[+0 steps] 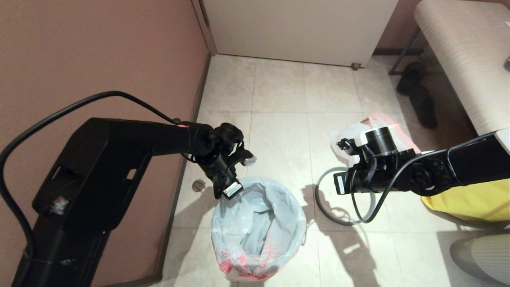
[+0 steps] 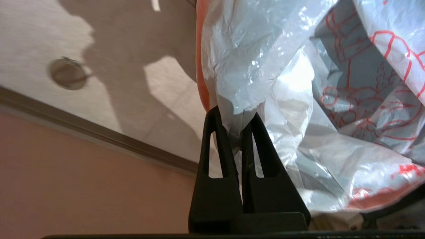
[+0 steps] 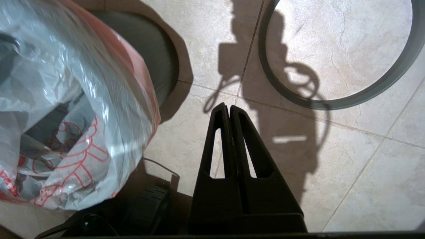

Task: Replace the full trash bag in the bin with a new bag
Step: Put the new garbage bag on the trash can

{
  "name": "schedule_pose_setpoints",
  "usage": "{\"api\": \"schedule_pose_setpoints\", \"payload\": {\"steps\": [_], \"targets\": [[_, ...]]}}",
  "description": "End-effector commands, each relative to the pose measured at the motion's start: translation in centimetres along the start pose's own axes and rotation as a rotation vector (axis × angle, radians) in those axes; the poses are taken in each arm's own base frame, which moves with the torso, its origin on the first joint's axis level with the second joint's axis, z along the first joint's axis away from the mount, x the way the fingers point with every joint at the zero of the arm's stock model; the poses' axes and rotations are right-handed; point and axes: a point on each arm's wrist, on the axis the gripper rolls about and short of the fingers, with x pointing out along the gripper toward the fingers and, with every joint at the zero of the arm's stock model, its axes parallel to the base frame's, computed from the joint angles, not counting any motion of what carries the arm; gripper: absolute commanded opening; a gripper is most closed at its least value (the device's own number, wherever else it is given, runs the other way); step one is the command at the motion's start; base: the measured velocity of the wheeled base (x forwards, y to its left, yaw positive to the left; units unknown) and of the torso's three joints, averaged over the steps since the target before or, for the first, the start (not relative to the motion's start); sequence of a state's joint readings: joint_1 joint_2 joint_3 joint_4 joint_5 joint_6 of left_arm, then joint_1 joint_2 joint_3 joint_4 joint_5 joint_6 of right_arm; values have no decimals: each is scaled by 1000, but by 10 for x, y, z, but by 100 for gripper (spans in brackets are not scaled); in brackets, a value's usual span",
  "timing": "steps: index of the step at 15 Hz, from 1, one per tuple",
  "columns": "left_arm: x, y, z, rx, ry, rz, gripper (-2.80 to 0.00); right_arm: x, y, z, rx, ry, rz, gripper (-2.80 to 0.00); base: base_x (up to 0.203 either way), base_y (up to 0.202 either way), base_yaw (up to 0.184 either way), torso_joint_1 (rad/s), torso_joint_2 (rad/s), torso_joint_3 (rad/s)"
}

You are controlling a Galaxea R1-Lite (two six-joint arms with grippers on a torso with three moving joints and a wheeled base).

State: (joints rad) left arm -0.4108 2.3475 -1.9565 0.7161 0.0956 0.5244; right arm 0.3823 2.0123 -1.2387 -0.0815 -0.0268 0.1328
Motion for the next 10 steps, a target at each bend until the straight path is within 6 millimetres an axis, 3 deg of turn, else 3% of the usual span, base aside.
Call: {"api": "schedule_pose_setpoints", "payload": {"steps": [1, 4, 8, 9, 10], "targets": [[-18, 14, 8, -76, -119, 79, -280, 1, 0, -1, 0, 4, 0, -280, 0, 0, 0, 0, 0, 0], [-23, 24, 18, -171, -228, 164, -280, 1, 0, -2, 0, 6, 1, -280, 0, 0, 0, 0, 0, 0], [-3, 31, 24, -204, -282, 208, -280, 1, 0, -3, 0, 8, 2, -280, 0, 0, 0, 0, 0, 0], [-1, 30, 24, -204, -278, 209, 0, 1, 0, -2, 0, 7, 2, -280, 0, 0, 0, 0, 0, 0], [-1, 30, 24, -204, -279, 211, 0, 1, 0, -2, 0, 8, 2, -280, 0, 0, 0, 0, 0, 0]]}}
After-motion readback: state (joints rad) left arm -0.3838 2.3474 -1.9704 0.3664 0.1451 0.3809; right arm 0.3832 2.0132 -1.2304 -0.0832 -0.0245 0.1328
